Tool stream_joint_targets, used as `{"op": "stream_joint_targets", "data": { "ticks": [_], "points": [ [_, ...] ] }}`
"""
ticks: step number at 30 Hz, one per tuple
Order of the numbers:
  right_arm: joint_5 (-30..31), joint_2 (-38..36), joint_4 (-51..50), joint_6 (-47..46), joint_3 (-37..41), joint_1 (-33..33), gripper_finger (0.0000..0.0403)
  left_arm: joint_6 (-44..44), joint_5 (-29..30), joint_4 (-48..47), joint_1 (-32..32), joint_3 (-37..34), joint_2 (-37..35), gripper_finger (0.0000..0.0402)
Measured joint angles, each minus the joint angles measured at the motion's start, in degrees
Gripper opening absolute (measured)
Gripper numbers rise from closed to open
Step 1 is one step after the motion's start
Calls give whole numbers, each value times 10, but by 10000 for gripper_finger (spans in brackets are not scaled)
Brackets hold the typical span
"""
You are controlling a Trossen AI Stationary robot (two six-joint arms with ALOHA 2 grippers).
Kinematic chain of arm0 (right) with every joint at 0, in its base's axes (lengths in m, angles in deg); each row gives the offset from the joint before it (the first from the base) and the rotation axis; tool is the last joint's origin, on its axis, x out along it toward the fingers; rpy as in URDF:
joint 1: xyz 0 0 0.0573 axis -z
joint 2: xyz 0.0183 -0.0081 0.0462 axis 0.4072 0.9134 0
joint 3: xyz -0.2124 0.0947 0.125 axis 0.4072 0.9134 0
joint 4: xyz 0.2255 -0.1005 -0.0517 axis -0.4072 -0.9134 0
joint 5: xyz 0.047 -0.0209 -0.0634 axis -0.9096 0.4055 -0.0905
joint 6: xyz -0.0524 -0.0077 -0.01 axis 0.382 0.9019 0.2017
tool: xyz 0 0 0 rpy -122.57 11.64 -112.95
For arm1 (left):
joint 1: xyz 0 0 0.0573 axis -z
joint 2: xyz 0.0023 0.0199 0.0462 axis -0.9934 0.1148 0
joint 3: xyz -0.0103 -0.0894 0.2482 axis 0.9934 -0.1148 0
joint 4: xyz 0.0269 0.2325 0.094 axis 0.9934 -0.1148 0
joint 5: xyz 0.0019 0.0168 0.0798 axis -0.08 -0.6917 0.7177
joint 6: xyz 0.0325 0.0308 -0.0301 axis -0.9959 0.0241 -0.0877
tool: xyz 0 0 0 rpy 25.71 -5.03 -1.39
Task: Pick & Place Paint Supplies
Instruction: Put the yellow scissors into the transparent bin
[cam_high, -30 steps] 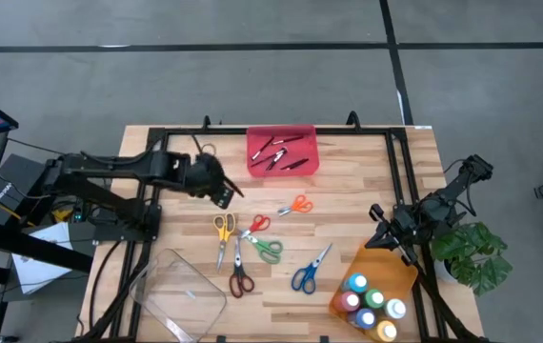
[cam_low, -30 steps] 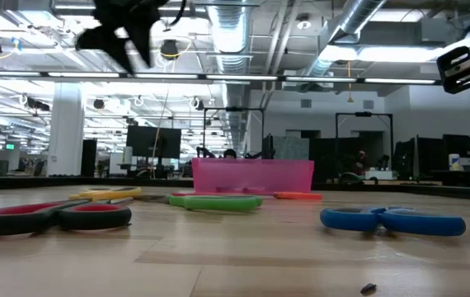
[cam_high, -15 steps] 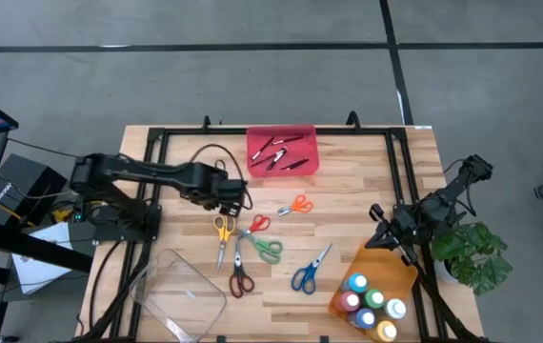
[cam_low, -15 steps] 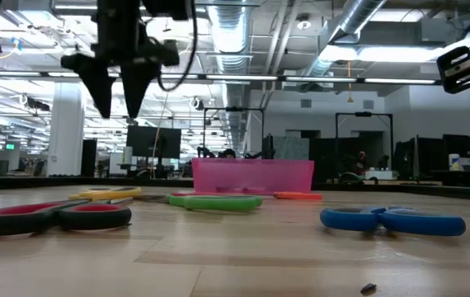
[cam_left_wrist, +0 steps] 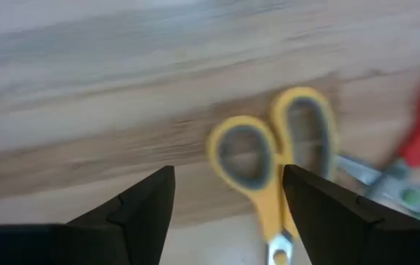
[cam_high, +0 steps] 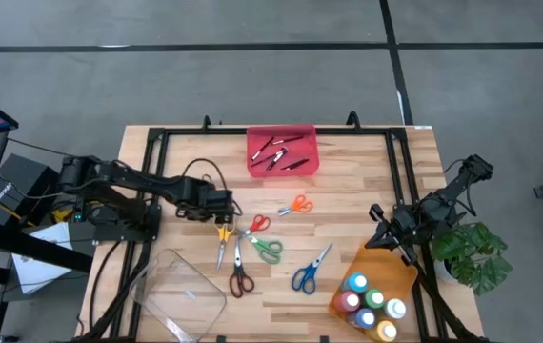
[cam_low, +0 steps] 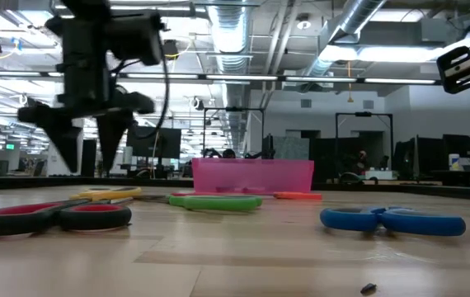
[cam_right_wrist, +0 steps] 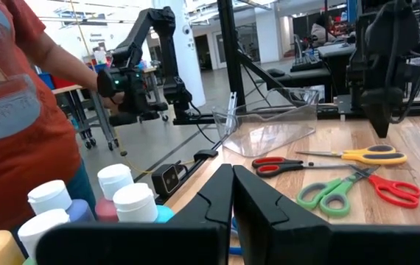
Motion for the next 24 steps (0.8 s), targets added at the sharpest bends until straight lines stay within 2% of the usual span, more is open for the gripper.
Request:
{"op": "stream_joint_targets", "data": {
  "ticks": [5,8,24],
  "points": [
    [0,0,0,0,0,0,8,22,11,31,1,-41,-48,249],
    [0,0,0,0,0,0,8,23,21,52,1,-58,-50,248],
    [0,0,0,0,0,0,9,22,-8,88,17,-63,56,229]
  ]
}}
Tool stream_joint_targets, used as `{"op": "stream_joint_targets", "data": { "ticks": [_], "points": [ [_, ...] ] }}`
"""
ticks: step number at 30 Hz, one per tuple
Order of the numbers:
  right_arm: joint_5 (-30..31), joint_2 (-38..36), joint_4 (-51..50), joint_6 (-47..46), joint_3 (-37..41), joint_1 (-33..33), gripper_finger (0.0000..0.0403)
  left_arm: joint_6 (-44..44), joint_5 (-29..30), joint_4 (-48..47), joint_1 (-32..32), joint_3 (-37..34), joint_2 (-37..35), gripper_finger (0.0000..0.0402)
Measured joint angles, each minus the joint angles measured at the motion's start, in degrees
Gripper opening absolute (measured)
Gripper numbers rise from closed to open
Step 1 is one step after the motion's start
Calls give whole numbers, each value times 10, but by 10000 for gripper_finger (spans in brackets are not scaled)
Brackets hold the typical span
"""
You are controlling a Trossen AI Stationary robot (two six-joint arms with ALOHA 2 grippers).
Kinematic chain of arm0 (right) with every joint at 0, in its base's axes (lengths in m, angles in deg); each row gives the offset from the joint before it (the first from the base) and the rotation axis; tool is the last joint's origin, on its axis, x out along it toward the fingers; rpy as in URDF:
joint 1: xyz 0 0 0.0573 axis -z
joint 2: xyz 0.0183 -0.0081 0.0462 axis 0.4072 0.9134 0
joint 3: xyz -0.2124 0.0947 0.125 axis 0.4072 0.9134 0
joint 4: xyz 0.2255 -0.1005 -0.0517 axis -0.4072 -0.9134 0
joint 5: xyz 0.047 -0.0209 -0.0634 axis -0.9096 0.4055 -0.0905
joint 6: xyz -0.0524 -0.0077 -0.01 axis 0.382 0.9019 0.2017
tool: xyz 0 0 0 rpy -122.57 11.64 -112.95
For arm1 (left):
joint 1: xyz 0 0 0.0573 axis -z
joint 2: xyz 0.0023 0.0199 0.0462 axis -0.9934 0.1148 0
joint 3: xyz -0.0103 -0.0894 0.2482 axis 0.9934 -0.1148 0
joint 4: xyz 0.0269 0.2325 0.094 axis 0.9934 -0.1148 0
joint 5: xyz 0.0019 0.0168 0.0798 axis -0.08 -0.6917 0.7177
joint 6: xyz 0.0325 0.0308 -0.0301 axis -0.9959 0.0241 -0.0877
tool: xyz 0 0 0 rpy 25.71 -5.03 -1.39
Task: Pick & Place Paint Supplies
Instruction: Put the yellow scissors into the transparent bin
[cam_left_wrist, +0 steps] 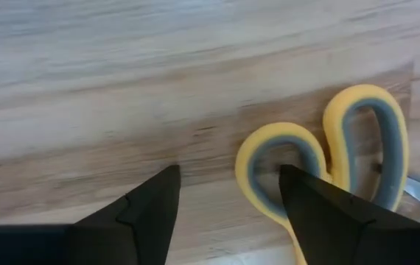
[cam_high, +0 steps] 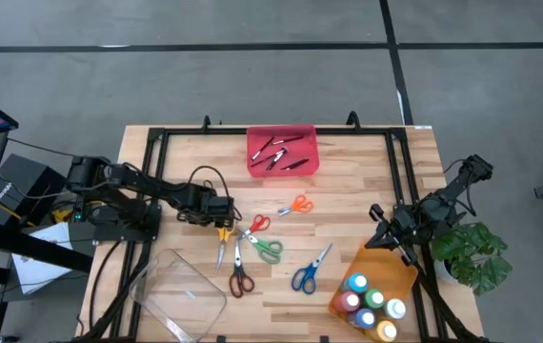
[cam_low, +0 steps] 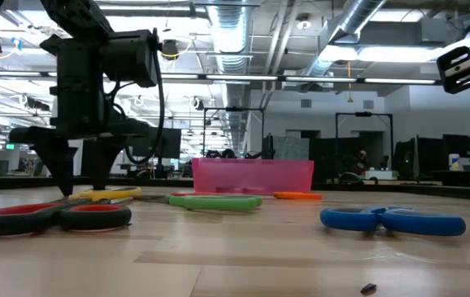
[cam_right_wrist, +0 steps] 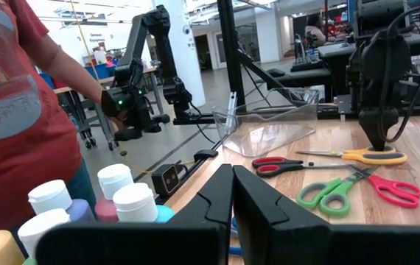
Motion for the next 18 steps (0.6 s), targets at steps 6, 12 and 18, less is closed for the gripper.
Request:
{"op": "stream_joint_targets", "data": {
  "ticks": [6,12,18],
  "points": [
    [0,0,0,0,0,0,9,12,2,-20,-1,-1,1,143],
    [0,0,0,0,0,0,9,48,36,-13,0,-2,1,48],
    [0,0,0,0,0,0,8,64,52,5,0,-1,1,14]
  ]
}}
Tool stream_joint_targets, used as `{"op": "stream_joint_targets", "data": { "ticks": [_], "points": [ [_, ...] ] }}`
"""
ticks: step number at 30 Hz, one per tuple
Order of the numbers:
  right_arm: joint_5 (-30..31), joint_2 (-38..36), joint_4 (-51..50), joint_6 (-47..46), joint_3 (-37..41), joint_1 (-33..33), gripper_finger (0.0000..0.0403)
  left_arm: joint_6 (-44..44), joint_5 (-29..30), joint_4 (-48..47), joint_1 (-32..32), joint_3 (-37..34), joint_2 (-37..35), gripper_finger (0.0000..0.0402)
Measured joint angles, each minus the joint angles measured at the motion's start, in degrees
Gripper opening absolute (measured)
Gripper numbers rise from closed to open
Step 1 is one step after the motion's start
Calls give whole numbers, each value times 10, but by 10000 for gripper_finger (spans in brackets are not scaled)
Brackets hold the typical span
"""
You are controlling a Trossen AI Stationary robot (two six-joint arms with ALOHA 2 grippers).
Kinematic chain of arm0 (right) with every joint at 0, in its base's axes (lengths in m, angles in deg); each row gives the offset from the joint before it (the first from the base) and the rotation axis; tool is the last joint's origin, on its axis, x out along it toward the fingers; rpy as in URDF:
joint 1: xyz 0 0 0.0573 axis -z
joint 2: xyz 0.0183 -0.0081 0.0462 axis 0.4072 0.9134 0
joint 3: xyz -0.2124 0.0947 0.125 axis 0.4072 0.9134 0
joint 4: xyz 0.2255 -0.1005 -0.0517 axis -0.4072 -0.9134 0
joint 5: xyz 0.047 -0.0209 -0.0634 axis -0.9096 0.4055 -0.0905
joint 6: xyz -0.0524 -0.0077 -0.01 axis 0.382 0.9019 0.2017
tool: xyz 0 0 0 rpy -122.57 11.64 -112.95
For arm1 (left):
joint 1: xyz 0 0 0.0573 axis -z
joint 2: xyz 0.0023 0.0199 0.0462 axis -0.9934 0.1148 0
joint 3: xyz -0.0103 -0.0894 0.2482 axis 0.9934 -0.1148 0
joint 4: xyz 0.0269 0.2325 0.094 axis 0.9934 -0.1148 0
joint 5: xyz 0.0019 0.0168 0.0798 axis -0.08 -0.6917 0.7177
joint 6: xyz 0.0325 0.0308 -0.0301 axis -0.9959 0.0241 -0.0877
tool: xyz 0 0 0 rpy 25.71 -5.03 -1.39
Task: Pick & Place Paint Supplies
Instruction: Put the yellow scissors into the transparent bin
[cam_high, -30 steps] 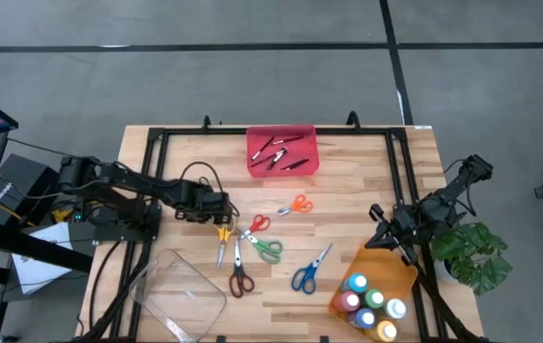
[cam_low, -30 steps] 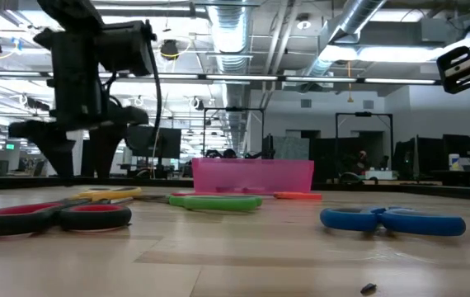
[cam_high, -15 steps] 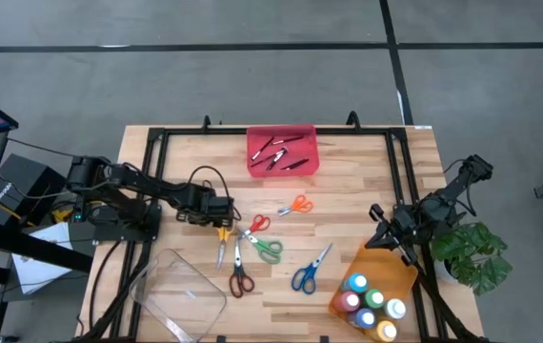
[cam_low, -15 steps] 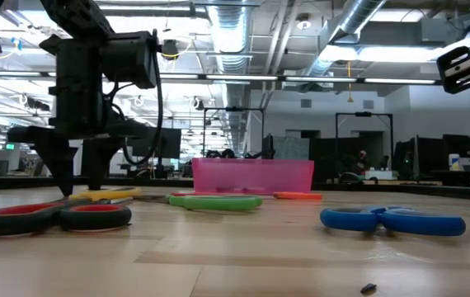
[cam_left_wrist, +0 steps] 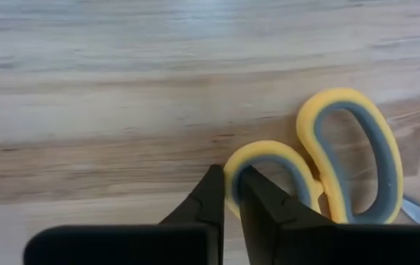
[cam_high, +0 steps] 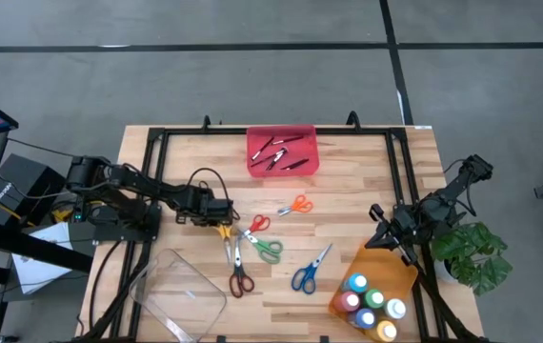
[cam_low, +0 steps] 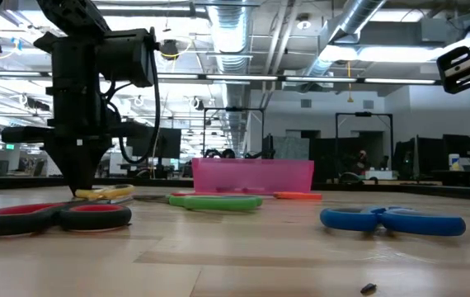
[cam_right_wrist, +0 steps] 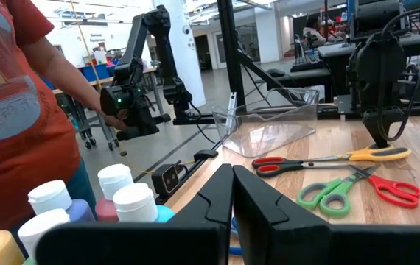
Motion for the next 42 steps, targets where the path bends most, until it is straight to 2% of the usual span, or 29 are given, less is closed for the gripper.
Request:
{"op": "stream_joint_targets", "data": {
  "ticks": [7,17,26,32,42],
  "points": [
    [0,0,0,0,0,0,8,1,12,18,-1,1,-26,15],
    [0,0,0,0,0,0,8,12,72,31,-9,3,-197,13],
    [0,0,0,0,0,0,8,-19,161,164,-21,4,-322,13],
    [0,0,0,0,0,0,8,-75,166,276,-24,4,-345,13],
    [0,0,0,0,0,0,8,-95,146,303,-24,4,-348,14]
  ]
}}
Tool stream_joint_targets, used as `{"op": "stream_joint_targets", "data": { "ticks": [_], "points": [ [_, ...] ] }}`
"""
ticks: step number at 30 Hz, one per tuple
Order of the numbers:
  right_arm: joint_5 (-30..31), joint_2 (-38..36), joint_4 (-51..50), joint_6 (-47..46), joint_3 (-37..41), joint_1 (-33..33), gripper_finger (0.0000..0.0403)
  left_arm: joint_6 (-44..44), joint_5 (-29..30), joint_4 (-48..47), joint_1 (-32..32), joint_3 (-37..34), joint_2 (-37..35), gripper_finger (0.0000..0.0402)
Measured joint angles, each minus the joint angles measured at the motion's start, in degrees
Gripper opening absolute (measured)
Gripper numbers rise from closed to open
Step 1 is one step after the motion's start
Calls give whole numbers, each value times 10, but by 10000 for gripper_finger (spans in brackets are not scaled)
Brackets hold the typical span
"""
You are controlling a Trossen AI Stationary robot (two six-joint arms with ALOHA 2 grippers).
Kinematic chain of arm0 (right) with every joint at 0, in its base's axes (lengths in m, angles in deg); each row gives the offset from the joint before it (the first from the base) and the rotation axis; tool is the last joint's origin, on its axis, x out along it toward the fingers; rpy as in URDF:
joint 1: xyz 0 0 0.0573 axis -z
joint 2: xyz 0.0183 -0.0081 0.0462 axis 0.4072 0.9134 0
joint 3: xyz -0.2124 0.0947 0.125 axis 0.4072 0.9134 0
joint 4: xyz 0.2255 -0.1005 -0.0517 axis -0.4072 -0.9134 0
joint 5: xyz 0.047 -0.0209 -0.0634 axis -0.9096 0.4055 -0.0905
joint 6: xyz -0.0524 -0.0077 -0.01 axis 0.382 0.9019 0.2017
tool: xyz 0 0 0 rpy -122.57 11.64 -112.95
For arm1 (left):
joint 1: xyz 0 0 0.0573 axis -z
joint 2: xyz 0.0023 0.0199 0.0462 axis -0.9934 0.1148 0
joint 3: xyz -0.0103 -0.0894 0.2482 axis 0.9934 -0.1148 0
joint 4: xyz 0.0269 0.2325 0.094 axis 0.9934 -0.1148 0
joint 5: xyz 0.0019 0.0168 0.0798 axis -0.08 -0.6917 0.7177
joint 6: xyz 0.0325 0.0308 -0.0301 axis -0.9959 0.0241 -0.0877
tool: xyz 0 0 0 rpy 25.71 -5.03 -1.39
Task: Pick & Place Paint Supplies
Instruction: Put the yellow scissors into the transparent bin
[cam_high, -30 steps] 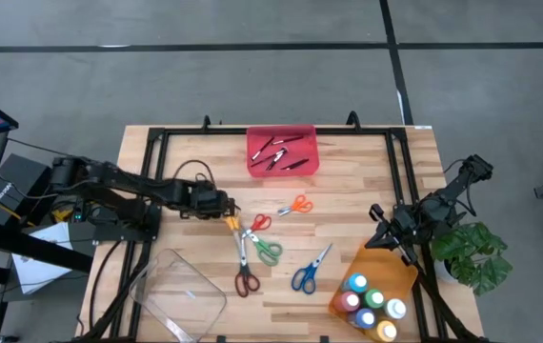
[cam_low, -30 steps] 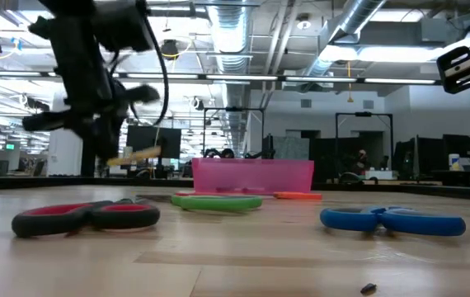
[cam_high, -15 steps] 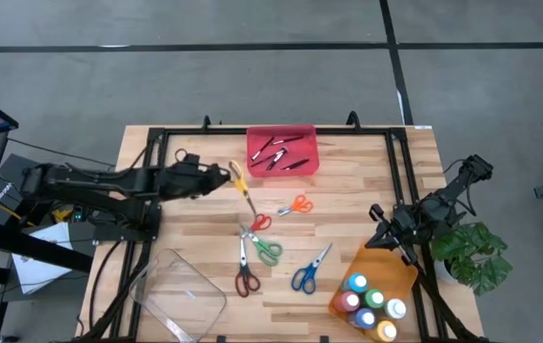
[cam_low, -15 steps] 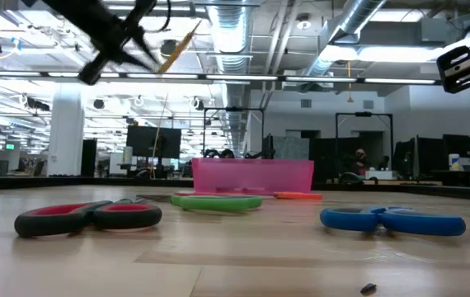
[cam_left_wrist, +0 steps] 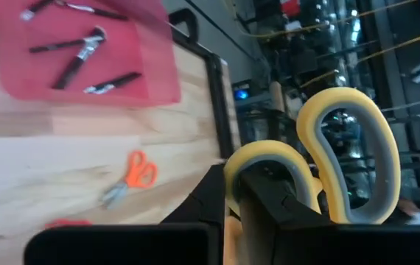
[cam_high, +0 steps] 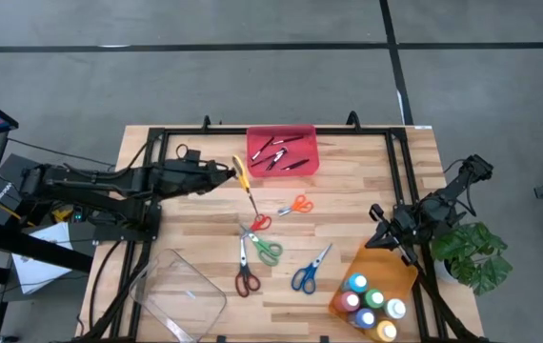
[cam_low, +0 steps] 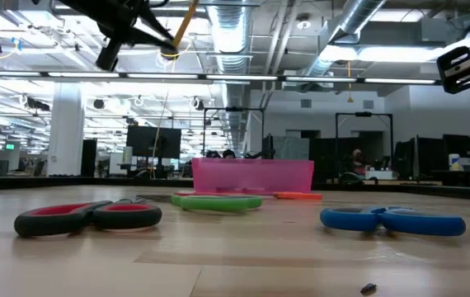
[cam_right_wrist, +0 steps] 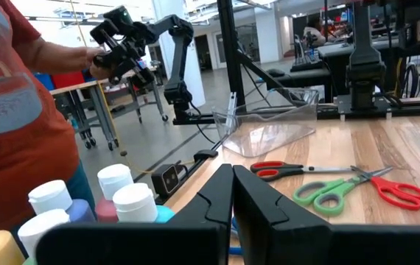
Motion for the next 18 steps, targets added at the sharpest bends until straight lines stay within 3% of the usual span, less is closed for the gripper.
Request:
{"op": "stream_joint_targets", "data": {
  "ticks": [6,14,18],
  "points": [
    [0,0,0,0,0,0,8,-21,-78,89,0,0,0,14],
    [0,0,0,0,0,0,8,-102,-331,233,24,0,-1,15],
    [0,0,0,0,0,0,8,-114,-359,232,55,0,0,15]
  ]
}}
